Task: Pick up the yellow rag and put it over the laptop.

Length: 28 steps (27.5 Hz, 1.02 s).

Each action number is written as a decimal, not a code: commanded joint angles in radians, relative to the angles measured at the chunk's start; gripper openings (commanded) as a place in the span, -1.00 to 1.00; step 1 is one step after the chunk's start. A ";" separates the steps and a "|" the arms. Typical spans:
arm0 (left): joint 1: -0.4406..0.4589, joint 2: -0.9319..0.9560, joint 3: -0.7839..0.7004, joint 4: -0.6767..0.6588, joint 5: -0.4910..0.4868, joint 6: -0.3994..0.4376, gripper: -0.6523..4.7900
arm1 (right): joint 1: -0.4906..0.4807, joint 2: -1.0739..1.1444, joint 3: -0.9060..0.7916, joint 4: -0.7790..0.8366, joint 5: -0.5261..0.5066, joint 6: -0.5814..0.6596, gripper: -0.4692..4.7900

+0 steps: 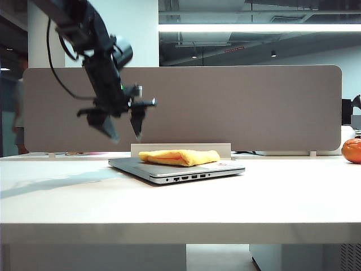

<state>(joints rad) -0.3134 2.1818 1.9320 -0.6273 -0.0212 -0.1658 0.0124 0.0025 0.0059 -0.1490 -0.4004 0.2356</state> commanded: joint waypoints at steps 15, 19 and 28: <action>-0.001 -0.274 0.007 -0.119 -0.072 0.115 -0.78 | -0.002 -0.001 -0.004 0.011 0.294 -0.087 -0.84; -0.001 -0.312 0.003 -0.168 -0.072 0.137 -0.78 | -0.002 -0.001 -0.004 0.011 0.294 -0.087 -0.84; -0.002 -0.474 -0.190 -0.132 -0.113 0.177 -0.78 | -0.002 -0.001 -0.004 0.011 0.294 -0.087 -0.84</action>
<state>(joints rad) -0.3145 1.7370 1.7592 -0.7883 -0.1322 0.0074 0.0109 0.0025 0.0059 -0.1490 -0.1120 0.1497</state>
